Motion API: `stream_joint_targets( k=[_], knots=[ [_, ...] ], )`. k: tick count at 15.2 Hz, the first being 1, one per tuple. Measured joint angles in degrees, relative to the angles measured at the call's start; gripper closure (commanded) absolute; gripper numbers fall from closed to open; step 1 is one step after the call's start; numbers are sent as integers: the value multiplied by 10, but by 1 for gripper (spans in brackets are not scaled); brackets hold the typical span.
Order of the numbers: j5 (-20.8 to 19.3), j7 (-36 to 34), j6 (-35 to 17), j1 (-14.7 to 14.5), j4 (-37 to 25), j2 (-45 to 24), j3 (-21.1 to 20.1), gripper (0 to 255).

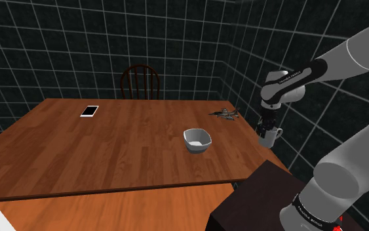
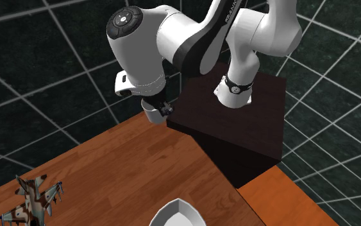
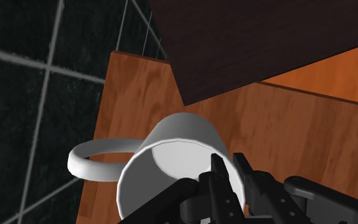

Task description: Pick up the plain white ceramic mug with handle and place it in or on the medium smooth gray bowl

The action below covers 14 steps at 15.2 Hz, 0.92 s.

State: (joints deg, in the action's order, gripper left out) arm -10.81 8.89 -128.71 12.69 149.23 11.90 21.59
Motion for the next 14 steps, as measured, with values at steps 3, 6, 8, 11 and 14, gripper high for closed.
stream_joint_targets(
  k=[3, 6, 8, 11, 14],
  knots=[
    [-3, -2, 24, 1, -8, 17, -3, 255],
    [15, -23, 33, -17, -27, 4, -20, 255],
    [33, -40, 40, -34, -54, -18, -35, 255],
    [58, -65, 43, -58, -91, -55, -56, 255],
    [79, -91, 55, -78, -134, -88, -76, 255]
  ],
)
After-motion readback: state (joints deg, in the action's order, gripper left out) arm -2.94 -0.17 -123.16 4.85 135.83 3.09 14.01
